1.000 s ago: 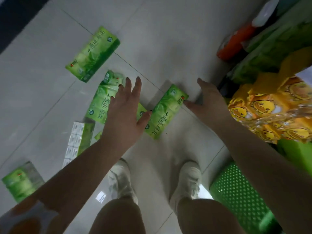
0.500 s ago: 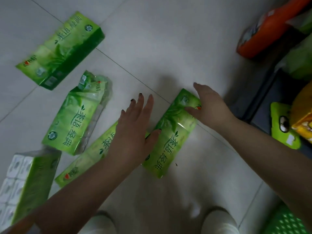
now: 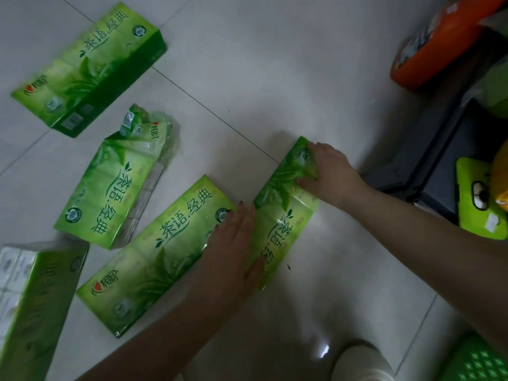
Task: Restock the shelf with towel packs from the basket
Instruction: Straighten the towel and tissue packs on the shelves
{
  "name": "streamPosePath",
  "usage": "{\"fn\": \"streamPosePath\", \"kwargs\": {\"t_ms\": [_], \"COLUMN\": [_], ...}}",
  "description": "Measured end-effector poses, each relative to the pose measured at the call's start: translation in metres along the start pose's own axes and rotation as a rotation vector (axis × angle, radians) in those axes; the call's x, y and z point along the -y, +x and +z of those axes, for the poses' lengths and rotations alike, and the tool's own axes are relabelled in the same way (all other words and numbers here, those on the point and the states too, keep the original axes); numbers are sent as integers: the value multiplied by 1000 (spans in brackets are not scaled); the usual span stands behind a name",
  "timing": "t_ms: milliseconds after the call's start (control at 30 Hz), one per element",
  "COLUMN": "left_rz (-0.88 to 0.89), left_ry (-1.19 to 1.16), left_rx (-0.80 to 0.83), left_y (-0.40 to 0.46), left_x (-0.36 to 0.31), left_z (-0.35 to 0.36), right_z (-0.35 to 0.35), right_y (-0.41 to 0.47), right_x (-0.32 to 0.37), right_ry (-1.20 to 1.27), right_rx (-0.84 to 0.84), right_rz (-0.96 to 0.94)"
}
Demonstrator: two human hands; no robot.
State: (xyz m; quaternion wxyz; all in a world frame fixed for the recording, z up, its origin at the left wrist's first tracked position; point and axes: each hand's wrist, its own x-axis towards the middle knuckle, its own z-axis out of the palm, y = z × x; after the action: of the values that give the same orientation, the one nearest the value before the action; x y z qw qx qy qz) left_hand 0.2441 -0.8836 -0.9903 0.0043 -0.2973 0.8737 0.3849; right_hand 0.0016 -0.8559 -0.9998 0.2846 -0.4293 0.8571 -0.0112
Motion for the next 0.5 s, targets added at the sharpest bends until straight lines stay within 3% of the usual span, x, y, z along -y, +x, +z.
{"fn": "streamPosePath", "kwargs": {"t_ms": [167, 333, 433, 500], "left_rz": [33, -393, -704, -748], "left_ry": [64, -181, -553, -733], "left_rx": [29, 21, 107, 115], "left_y": [-31, -63, -56, -46], "left_x": [8, 16, 9, -1], "left_z": [12, 30, 36, 32], "right_z": [-1, -3, -5, -6], "right_y": [3, 6, 8, 7], "right_x": [-7, -12, -10, -8], "right_ry": [0, 64, 113, 159], "right_rx": [0, 29, 30, 32], "right_rz": [31, 111, 161, 203]}}
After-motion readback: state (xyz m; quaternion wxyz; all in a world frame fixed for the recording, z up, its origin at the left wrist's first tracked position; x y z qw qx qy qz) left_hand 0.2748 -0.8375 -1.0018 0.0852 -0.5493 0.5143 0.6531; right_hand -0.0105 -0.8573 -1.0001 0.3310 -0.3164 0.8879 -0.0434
